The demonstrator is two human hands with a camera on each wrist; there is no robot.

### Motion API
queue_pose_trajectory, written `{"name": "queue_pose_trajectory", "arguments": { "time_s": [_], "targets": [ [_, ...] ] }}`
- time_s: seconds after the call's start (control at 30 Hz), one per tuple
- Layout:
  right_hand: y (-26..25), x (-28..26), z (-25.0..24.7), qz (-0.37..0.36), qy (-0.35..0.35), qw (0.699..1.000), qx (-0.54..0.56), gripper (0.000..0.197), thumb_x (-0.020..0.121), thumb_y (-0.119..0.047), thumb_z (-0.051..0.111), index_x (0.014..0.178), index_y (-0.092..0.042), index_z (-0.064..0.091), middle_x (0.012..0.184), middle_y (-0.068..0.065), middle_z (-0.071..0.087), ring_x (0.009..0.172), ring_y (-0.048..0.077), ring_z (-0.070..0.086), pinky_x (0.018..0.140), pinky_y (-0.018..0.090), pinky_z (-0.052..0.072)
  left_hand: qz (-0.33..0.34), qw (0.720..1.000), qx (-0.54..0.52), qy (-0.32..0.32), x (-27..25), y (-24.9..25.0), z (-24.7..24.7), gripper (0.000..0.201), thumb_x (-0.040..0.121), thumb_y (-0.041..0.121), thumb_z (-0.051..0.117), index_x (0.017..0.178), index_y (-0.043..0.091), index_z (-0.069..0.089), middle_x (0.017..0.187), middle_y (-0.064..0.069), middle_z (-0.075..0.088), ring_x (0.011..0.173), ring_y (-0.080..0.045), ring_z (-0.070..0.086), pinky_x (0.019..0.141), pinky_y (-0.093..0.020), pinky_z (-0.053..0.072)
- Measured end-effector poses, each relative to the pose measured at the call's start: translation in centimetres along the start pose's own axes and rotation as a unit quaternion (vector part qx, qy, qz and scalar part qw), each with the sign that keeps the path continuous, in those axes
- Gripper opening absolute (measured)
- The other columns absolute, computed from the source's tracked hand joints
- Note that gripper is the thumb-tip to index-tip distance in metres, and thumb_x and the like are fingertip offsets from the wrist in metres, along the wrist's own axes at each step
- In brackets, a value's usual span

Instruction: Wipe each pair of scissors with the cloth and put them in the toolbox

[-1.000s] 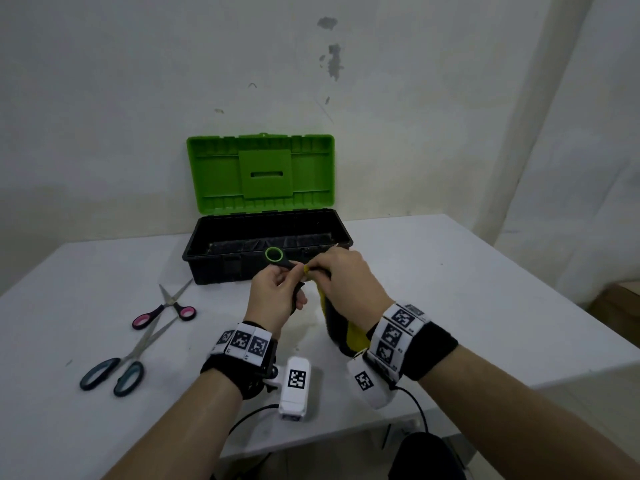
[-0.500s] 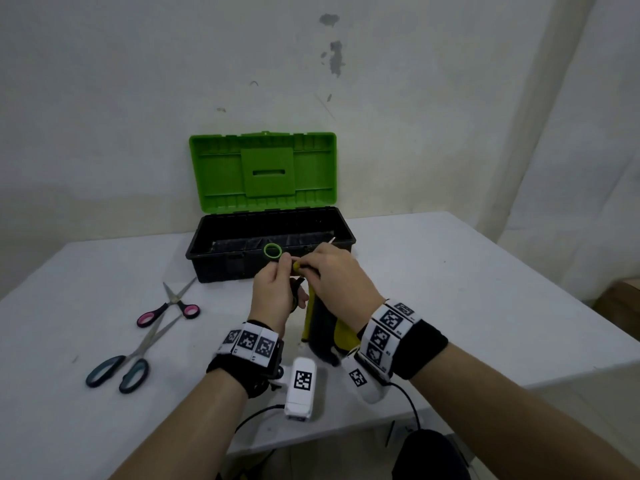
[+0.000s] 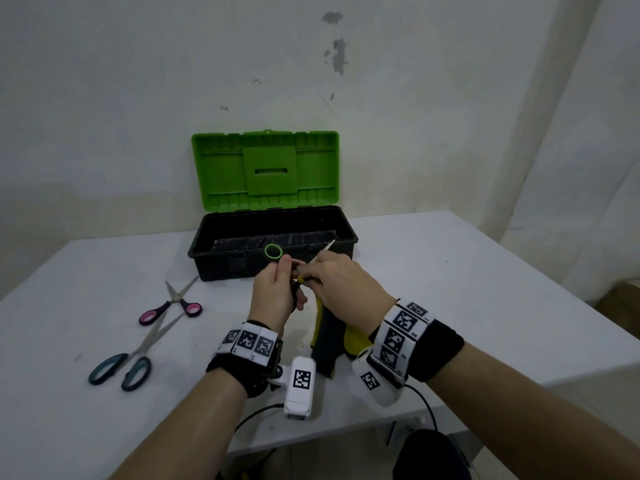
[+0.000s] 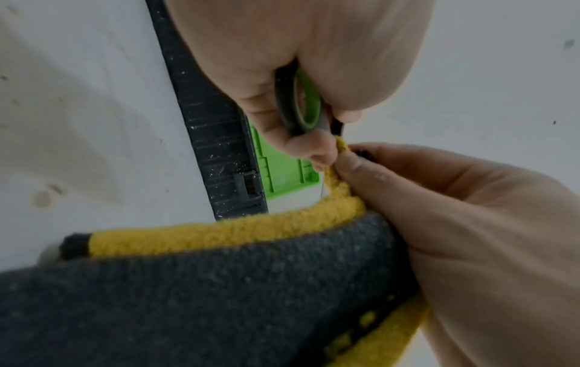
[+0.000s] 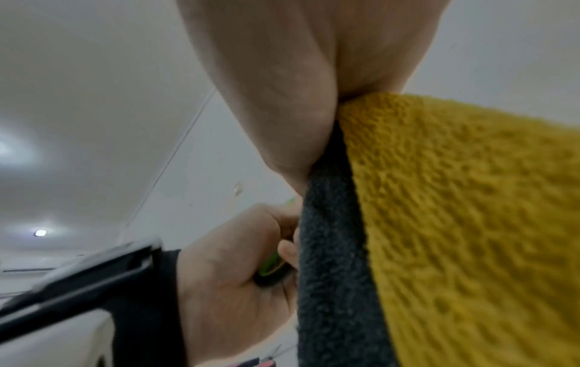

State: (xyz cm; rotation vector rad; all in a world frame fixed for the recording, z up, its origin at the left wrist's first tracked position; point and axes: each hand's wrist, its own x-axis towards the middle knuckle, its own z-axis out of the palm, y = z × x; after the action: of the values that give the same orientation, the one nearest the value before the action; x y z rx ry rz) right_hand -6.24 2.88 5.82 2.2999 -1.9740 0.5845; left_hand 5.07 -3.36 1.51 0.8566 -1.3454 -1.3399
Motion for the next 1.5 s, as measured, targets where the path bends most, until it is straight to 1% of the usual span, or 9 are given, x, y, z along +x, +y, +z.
{"name": "queue_pose_trajectory", "arguments": {
  "time_s": [0.17, 0.33, 0.53, 0.77, 0.93, 1.07, 1.33, 1.4, 1.5],
  "targets": [
    [-0.2, 0.4, 0.2, 0.005, 0.008, 1.0, -0.011, 0.021, 0.099, -0.02, 0.048, 0.11, -0.016, 0.065, 0.101, 0.006, 0.05, 0.083, 0.031, 0.059, 0.073, 0.046, 0.052, 0.01, 1.0, 0.028, -0.009, -0.2, 0.2, 0.5, 0.037, 0.107, 0.025, 0.039, 0.081, 0.007, 0.057, 0.05, -0.006, 0.054, 0.036, -0.016, 0.046, 0.036, -0.023, 0.034],
    [0.2, -0.2, 0.0, 0.002, -0.002, 1.0, -0.011, 0.024, 0.099, -0.022, 0.047, 0.112, -0.017, 0.066, 0.107, 0.005, 0.054, 0.091, 0.029, 0.058, 0.077, 0.043, 0.051, -0.004, 1.0, 0.002, 0.009, -0.1, -0.4, 0.1, 0.036, 0.108, 0.024, 0.037, 0.091, 0.003, 0.061, 0.072, -0.013, 0.06, 0.038, -0.017, 0.047, 0.038, -0.024, 0.037],
    [0.8, 0.1, 1.3, 0.001, 0.062, 0.998, -0.001, 0.022, 0.098, -0.018, 0.05, 0.113, -0.014, 0.066, 0.108, 0.006, 0.053, 0.084, 0.029, 0.059, 0.072, 0.043, 0.051, -0.011, 1.0, -0.023, 0.012, 0.2, 0.0, 0.7, 0.036, 0.108, 0.025, 0.037, 0.091, 0.005, 0.061, 0.068, -0.01, 0.058, 0.039, -0.017, 0.046, 0.038, -0.025, 0.035],
    [3.6, -0.3, 1.3, 0.072, 0.074, 0.995, 0.018, 0.025, 0.1, -0.023, 0.05, 0.114, -0.013, 0.068, 0.108, 0.004, 0.055, 0.09, 0.027, 0.059, 0.079, 0.041, 0.05, 0.004, 0.997, -0.034, 0.066, 1.6, 0.0, -0.9, 0.04, 0.108, 0.028, 0.036, 0.096, 0.001, 0.064, 0.073, -0.009, 0.059, 0.041, -0.014, 0.049, 0.039, -0.025, 0.039],
    [7.0, 0.9, 0.8, 0.147, 0.089, 0.984, 0.054, 0.018, 0.094, -0.018, 0.057, 0.101, -0.011, 0.072, 0.1, 0.007, 0.063, 0.092, 0.025, 0.06, 0.08, 0.039, 0.052, 0.025, 0.995, -0.033, 0.09, 2.6, 0.7, -1.6, 0.04, 0.108, 0.031, 0.035, 0.095, 0.006, 0.063, 0.059, -0.01, 0.056, 0.04, -0.014, 0.049, 0.04, -0.024, 0.042],
    [9.0, 2.5, 1.6, 0.195, 0.062, 0.974, 0.093, 0.015, 0.092, -0.019, 0.062, 0.101, -0.012, 0.071, 0.103, 0.009, 0.067, 0.097, 0.025, 0.062, 0.083, 0.035, 0.052, 0.03, 0.995, -0.025, 0.092, 3.1, 0.7, -1.1, 0.04, 0.108, 0.031, 0.033, 0.098, 0.005, 0.062, 0.061, -0.011, 0.056, 0.04, -0.014, 0.05, 0.041, -0.024, 0.044],
    [9.4, 2.8, 3.8, 0.181, -0.057, 0.974, 0.12, 0.04, 0.093, -0.036, 0.058, 0.129, -0.017, 0.056, 0.131, 0.004, 0.052, 0.12, 0.024, 0.051, 0.1, 0.032, 0.041, 0.0, 0.996, -0.047, 0.077, 3.3, -0.5, 0.7, 0.038, 0.108, 0.03, 0.034, 0.096, 0.005, 0.06, 0.073, -0.012, 0.058, 0.047, -0.011, 0.054, 0.045, -0.023, 0.048],
    [8.9, 2.3, 3.6, 0.183, -0.051, 0.976, 0.106, 0.035, 0.092, -0.046, 0.055, 0.118, -0.023, 0.063, 0.122, -0.001, 0.055, 0.114, 0.02, 0.054, 0.099, 0.04, 0.042, -0.007, 0.995, -0.06, 0.083, 3.5, -0.5, 1.0, 0.037, 0.108, 0.03, 0.035, 0.094, 0.008, 0.061, 0.075, -0.01, 0.06, 0.052, -0.01, 0.058, 0.053, -0.024, 0.052],
    [7.2, 1.6, 2.7, 0.163, -0.033, 0.963, 0.212, 0.041, 0.092, -0.058, 0.05, 0.088, -0.022, 0.07, 0.086, -0.001, 0.068, 0.082, 0.019, 0.062, 0.078, 0.037, 0.047, -0.009, 0.994, -0.059, 0.089, 3.8, -0.6, 1.7, 0.037, 0.107, 0.032, 0.035, 0.091, 0.014, 0.064, 0.079, -0.004, 0.064, 0.064, -0.012, 0.061, 0.065, -0.028, 0.054]
  ]
}}
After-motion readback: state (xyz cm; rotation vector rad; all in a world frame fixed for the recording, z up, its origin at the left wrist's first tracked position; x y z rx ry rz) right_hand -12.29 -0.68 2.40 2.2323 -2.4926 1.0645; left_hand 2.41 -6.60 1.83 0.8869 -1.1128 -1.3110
